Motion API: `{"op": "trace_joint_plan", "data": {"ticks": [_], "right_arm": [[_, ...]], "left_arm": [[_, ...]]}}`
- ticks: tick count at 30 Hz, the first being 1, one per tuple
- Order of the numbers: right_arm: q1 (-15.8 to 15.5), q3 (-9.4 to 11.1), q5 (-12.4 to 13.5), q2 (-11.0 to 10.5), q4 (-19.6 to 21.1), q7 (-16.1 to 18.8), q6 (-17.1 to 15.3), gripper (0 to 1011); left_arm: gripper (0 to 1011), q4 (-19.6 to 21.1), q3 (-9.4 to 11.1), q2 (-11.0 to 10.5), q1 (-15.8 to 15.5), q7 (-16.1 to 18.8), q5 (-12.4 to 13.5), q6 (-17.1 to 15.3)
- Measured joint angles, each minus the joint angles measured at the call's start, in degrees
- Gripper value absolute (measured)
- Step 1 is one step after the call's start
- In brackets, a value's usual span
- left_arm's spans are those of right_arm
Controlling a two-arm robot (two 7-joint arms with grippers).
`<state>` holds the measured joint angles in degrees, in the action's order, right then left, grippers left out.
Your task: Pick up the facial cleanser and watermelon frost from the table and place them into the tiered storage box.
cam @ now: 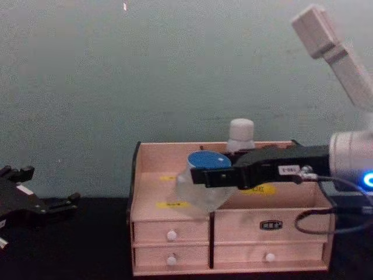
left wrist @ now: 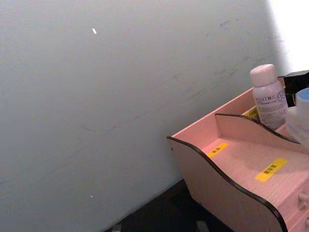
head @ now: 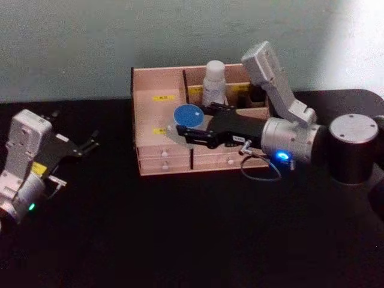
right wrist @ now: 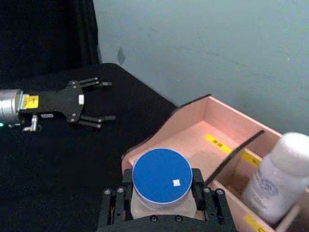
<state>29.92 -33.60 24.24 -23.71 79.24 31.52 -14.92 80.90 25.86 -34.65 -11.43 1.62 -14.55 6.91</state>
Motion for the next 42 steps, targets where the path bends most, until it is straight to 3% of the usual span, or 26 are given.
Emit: {"op": "trace_joint_plan", "data": {"ticks": [19, 42], "right_arm": [[6.82, -2.65, -1.21, 6.5, -10.55, 0.87, 0.74, 724], [9.9, -2.92, -3.09, 10.39, -18.26, 1.09, 1.58, 724]], "left_arm": [[1001, 0.0, 0.0, 0.0, 0.0, 0.0, 0.0, 0.0], [1001, 0.0, 0.0, 0.0, 0.0, 0.0, 0.0, 0.0]]}}
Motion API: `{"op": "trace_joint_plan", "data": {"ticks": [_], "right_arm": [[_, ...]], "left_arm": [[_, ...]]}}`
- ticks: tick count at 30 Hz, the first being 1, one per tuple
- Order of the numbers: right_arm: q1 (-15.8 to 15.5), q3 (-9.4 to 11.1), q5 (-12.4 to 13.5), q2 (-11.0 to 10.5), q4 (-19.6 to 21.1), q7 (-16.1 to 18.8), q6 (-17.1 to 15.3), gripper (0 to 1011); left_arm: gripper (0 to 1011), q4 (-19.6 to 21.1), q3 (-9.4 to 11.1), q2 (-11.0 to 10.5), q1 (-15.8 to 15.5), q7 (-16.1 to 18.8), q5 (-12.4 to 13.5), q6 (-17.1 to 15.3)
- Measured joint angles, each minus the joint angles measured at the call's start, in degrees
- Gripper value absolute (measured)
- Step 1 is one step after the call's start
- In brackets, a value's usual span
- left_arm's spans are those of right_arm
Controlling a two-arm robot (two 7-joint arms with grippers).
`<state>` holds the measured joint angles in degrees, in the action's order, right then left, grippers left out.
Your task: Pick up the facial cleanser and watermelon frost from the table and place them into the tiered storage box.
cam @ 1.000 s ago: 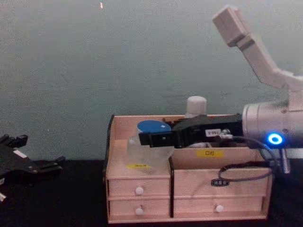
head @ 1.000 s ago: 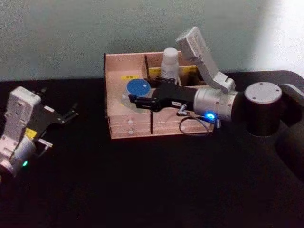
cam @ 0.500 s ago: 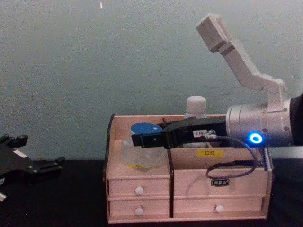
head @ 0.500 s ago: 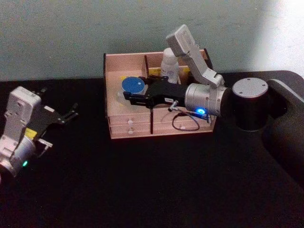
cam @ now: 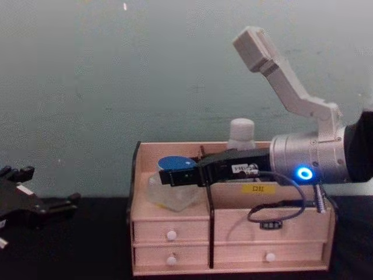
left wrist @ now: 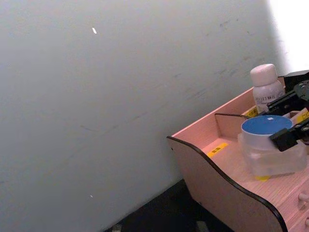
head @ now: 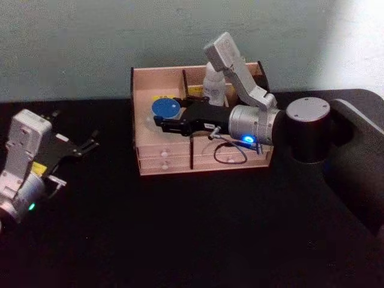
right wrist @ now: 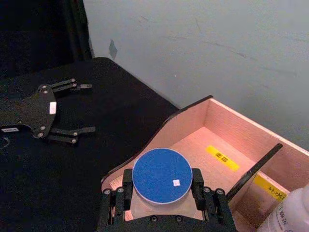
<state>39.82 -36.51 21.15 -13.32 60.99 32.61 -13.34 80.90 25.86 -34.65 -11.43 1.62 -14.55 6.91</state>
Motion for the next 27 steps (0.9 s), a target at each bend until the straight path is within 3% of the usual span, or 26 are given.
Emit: {"op": "trace_joint_plan", "data": {"ticks": [27], "right_arm": [[1.16, 0.89, -1.4, 1.82, -3.02, -0.27, -0.7, 724]], "left_arm": [[1001, 0.0, 0.0, 0.0, 0.0, 0.0, 0.0, 0.0]]}}
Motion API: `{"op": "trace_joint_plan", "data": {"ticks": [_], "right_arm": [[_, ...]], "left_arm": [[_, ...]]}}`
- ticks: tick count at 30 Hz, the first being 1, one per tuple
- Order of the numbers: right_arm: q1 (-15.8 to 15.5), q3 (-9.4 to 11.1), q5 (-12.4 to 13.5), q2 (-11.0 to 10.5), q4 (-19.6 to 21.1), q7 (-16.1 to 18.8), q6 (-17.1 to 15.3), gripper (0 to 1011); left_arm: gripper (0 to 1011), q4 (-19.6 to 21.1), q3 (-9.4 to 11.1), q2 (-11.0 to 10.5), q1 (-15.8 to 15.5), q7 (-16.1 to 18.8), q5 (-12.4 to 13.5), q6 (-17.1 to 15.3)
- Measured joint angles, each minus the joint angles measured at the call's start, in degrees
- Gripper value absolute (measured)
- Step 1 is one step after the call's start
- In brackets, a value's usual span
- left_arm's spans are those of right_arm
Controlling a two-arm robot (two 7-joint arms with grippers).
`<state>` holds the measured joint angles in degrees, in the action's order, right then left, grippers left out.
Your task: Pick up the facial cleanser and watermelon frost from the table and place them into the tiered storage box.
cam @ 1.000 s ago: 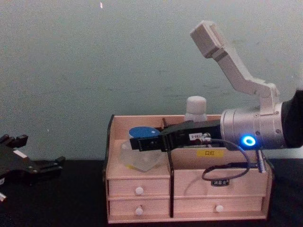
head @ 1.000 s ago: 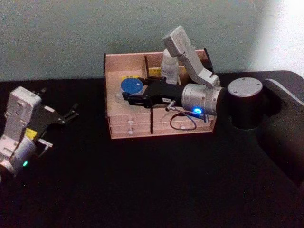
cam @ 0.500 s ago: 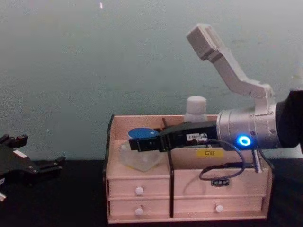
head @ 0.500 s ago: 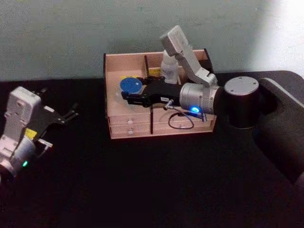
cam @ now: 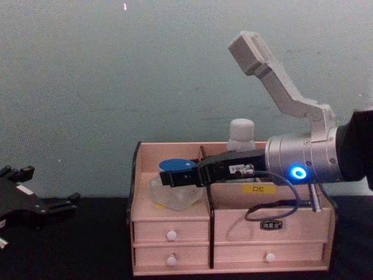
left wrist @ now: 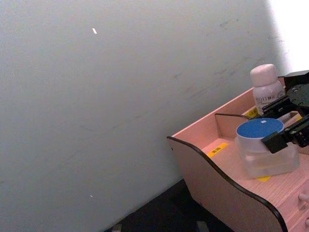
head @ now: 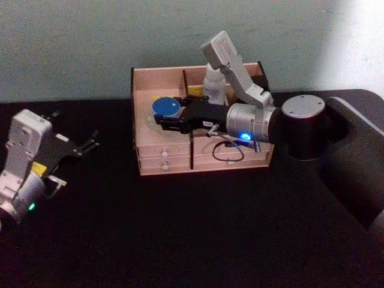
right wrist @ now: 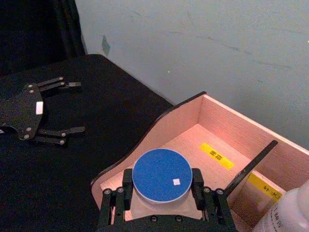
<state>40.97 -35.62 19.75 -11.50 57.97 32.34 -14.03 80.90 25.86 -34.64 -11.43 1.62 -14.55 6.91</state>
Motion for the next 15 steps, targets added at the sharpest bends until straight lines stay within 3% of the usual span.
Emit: {"op": "trace_joint_plan", "data": {"ticks": [15], "right_arm": [[0.12, 0.15, -0.14, 0.21, -0.41, 0.02, -0.31, 724]], "left_arm": [[1001, 0.0, 0.0, 0.0, 0.0, 0.0, 0.0, 0.0]]}}
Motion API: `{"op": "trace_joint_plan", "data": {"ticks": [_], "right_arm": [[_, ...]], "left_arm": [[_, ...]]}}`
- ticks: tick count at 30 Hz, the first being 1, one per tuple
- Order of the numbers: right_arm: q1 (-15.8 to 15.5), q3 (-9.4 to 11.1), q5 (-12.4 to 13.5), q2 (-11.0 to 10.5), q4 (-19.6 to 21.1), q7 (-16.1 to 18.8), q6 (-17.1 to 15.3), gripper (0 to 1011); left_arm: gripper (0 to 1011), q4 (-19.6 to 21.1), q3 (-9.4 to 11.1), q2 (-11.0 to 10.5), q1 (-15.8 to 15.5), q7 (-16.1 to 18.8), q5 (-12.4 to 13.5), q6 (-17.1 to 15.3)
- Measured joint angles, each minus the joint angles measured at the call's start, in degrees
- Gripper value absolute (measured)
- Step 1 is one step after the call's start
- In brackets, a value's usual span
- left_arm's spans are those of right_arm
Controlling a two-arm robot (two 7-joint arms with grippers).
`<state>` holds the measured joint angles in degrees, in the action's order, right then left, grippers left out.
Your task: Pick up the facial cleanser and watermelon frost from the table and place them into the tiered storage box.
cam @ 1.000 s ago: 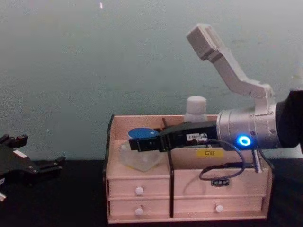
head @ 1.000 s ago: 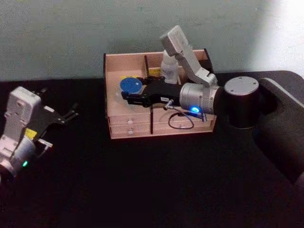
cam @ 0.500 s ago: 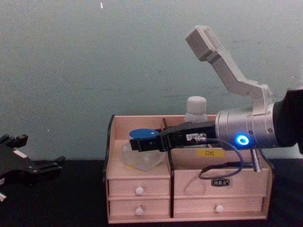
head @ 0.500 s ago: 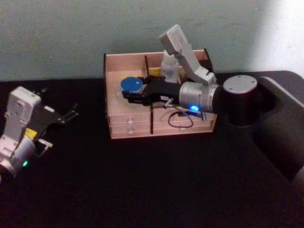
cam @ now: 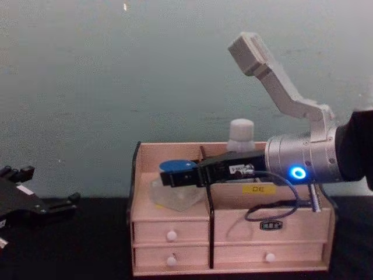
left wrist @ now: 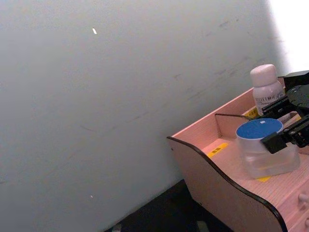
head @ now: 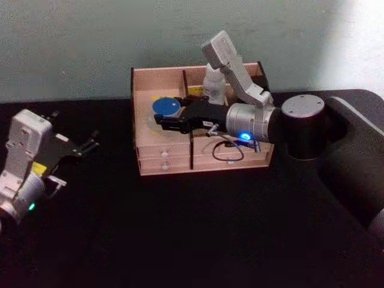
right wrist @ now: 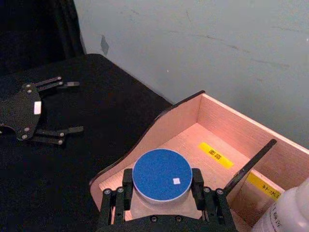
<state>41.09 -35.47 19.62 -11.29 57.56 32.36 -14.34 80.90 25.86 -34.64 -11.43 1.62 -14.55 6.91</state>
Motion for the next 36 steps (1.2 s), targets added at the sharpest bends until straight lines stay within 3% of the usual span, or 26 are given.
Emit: {"op": "trace_joint_plan", "data": {"ticks": [14, 25, 36], "right_arm": [[-0.06, -0.07, 0.0, -0.08, 0.13, -0.01, 0.0, 728], [-0.09, -0.09, -0.06, -0.12, 0.14, -0.01, -0.07, 993], [-0.08, -0.08, -0.04, -0.12, 0.19, -0.01, -0.06, 1002]], "left_arm": [[1001, 0.0, 0.0, 0.0, 0.0, 0.0, 0.0, 0.0], [1001, 0.0, 0.0, 0.0, 0.0, 0.0, 0.0, 0.0], [1001, 0.0, 0.0, 0.0, 0.0, 0.0, -0.01, 0.0]]}}
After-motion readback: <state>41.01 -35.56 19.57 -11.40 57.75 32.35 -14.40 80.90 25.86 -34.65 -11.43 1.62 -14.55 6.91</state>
